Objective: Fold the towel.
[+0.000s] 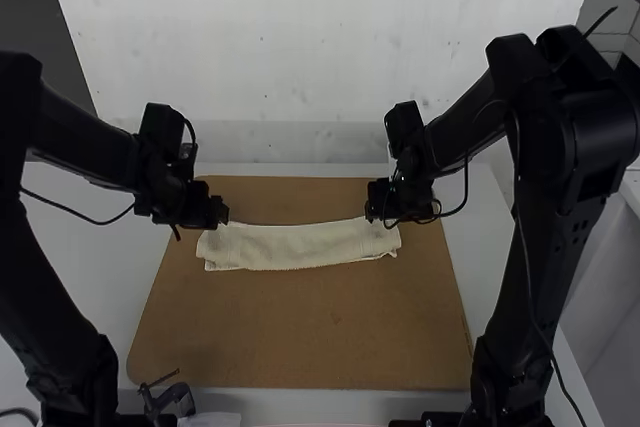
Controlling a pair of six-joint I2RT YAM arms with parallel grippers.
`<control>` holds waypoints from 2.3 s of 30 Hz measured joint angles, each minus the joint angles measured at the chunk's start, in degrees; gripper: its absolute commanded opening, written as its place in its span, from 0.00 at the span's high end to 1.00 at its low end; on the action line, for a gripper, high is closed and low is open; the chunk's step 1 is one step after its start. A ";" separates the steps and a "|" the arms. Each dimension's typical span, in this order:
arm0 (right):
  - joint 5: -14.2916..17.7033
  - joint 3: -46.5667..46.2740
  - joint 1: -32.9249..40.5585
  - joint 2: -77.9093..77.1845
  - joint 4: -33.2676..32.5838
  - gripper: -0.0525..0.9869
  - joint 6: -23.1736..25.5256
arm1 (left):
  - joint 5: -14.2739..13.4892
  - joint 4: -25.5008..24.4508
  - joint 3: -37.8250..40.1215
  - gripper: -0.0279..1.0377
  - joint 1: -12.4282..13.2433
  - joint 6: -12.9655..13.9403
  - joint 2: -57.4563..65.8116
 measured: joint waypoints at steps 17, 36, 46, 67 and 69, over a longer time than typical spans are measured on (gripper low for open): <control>-10.36 5.66 -5.05 6.32 -11.56 0.11 10.32 | 1.90 0.04 0.02 0.04 6.43 0.09 -13.57; -6.91 10.38 -3.54 9.44 -15.50 0.94 10.78 | 4.04 0.07 0.00 0.04 9.20 0.52 -13.57; -12.61 10.78 -9.57 8.98 -19.08 0.94 6.93 | 4.87 0.04 0.00 0.04 9.29 0.63 -13.57; -11.43 19.63 -33.24 4.90 -28.74 0.94 -8.35 | 5.11 0.07 -0.55 0.04 9.94 0.63 -13.60; -10.69 18.05 -28.06 4.22 -27.67 0.94 -7.15 | 5.11 0.04 -0.55 0.04 9.94 0.63 -13.57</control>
